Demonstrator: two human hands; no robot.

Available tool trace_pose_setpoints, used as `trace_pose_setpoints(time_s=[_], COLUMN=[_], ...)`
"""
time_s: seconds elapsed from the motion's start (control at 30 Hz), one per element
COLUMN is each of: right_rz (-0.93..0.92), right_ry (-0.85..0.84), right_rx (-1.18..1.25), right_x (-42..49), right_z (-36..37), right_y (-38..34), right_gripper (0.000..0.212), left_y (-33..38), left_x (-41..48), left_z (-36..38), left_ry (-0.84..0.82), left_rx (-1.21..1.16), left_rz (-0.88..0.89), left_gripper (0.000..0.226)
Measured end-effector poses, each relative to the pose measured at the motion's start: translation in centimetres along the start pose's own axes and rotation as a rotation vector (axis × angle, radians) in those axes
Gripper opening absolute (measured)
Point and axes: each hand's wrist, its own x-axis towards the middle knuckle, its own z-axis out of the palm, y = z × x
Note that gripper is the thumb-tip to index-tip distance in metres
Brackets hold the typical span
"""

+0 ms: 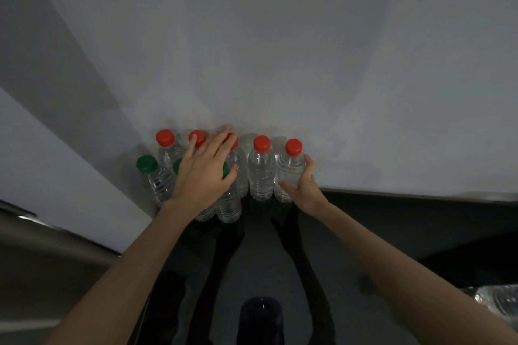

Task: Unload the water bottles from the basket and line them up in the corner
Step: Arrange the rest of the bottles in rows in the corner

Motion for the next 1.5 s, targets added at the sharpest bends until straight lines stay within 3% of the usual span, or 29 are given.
trace_pose_setpoints(time_s=[0.37, 0.53, 0.7, 0.9, 1.03, 1.23, 1.5], right_rz=[0.000, 0.034, -0.037, -0.157, -0.287, -0.429, -0.374], right_ry=[0.018, 0.000, -0.074, -0.019, 0.066, 0.320, 0.541], right_rx=[-0.012, 0.007, -0.036, -0.202, -0.392, -0.592, -0.793], right_x=[0.6, 0.4, -0.8, -5.8, -11.3, -20.6, -30.3], right_z=[1.2, 1.1, -0.5, -4.0, -7.4, -13.8, -23.5], right_y=[0.4, 0.1, -0.3, -4.4, -6.8, -7.7, -1.6], right_gripper=[0.074, 0.083, 0.078, 0.070, 0.058, 0.033, 0.023], left_y=[0.2, 0.4, 0.7, 2.9, 6.7, 15.5, 30.1], left_x=[-0.2, -0.3, -0.2, -1.7, -3.7, -6.9, -9.0], left_z=[0.2, 0.0, -1.0, -3.1, -6.3, -10.2, -11.8], left_ry=[0.038, 0.023, -0.079, -0.137, -0.028, 0.184, 0.169], left_rx=[0.006, 0.013, -0.016, -0.055, -0.107, -0.266, -0.387], left_rz=[0.009, -0.003, -0.002, -0.043, -0.017, 0.119, 0.299], left_gripper=[0.066, 0.066, 0.069, 0.067, 0.059, 0.040, 0.036])
